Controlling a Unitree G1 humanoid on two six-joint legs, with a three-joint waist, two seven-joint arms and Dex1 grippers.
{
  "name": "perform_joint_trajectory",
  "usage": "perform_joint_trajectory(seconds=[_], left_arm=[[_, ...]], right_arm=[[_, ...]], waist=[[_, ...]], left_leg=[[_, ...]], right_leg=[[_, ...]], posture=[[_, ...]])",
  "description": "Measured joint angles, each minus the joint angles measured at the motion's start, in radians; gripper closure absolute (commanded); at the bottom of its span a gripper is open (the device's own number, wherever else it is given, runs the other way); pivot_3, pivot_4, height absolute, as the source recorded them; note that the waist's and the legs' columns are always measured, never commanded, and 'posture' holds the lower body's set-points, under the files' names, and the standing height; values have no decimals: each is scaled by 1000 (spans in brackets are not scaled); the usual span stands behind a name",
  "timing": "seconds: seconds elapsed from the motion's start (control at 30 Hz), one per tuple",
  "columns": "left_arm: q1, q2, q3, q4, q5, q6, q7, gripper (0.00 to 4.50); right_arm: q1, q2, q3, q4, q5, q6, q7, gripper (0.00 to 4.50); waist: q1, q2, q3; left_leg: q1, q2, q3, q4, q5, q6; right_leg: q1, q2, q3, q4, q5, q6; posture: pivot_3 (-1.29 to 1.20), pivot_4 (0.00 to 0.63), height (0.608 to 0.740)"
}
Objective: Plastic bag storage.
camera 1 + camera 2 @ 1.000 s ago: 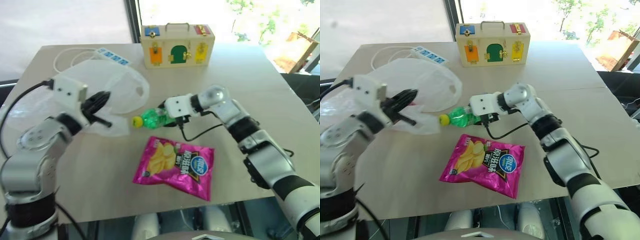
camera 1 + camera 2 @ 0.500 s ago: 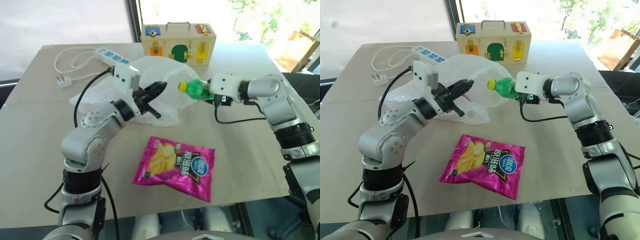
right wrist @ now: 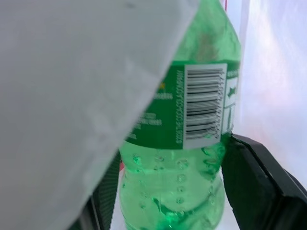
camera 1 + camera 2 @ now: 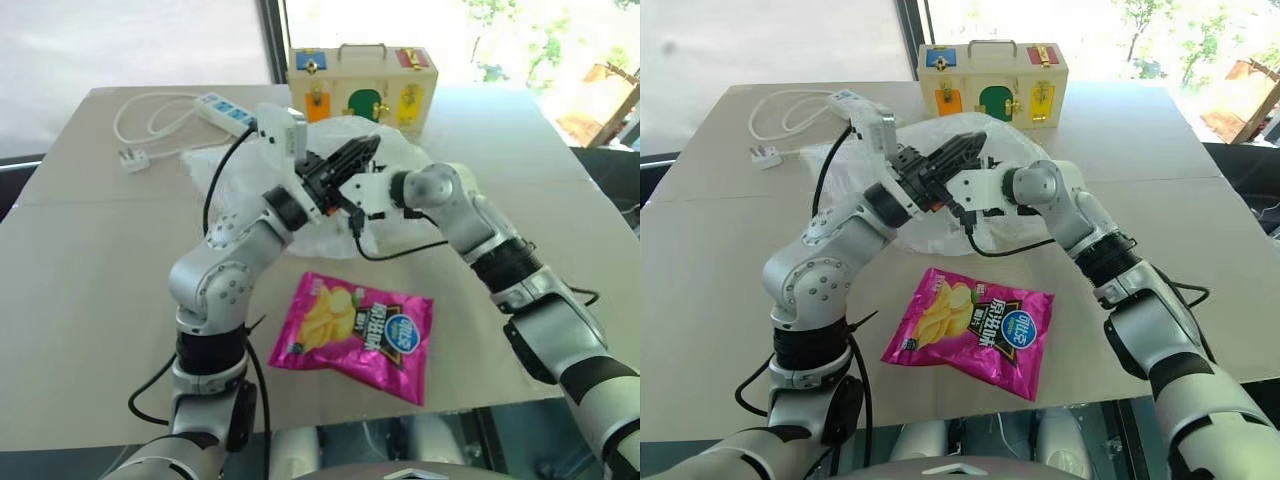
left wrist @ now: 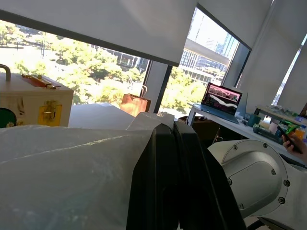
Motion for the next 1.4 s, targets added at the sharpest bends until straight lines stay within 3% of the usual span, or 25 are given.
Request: perform_joint_trajectory(seconds=[0.07, 0.4, 0.57, 0.73, 0.83, 1.0, 1.17, 1.4], left_arm=[[17, 2, 8, -13, -2, -12, 2, 4500], [103, 31, 27, -34, -23, -54, 9, 4500], [169, 97, 110, 85, 20, -44, 62, 4500], [171, 197, 124, 76, 0, -19, 5, 4500], [218, 266, 137, 66, -23, 2, -45, 4500], [281, 350, 148, 43, -28, 28, -109, 4500], [273, 354, 154, 12, -55, 48, -99, 4500], [256, 353, 154, -23, -69, 69, -69, 4500]], right_arm=[[0, 6, -2, 0, 27, 7, 21, 65], [76, -11, -16, -94, 159, 105, 110, 65], [154, -211, -201, -324, 374, 265, 269, 65], [289, -372, -250, -567, 647, 563, 455, 65], [355, -445, -267, -646, 723, 653, 484, 65], [489, -497, -167, -663, 666, 680, 439, 65], [557, -454, -82, -621, 599, 747, 323, 65], [600, -454, -66, -719, 705, 880, 346, 65]], waist=[[-2, 0, 0], [4, 0, 0], [12, 0, 0], [7, 0, 0], [6, 0, 0], [15, -1, 0], [29, -2, -1], [32, -3, -1]], left_leg=[[0, 0, 0, 0, 0, 0], [1, 0, -1, 0, 0, 0], [0, 0, -3, 0, 0, 0], [1, 0, -3, -1, 0, 0], [1, 0, -3, -3, 0, 0], [1, 0, -3, 0, 0, 0], [2, 0, -4, 1, 0, 0], [3, 0, -6, 1, 0, 0]], right_leg=[[0, 0, 0, 0, 0, 0], [2, 0, 0, -1, 0, 0], [3, 0, -2, -2, 0, 0], [3, 0, -2, -3, 0, 0], [4, 0, -2, -3, 0, 0], [4, 0, -1, -4, 0, 0], [4, 0, -1, -2, 0, 0], [6, 1, -2, -4, 0, 0]], posture=[[0, 150, 740], [0, 150, 740], [0, 150, 740], [0, 150, 740], [0, 150, 740], [0, 150, 740], [0, 150, 740], [0, 150, 740]])
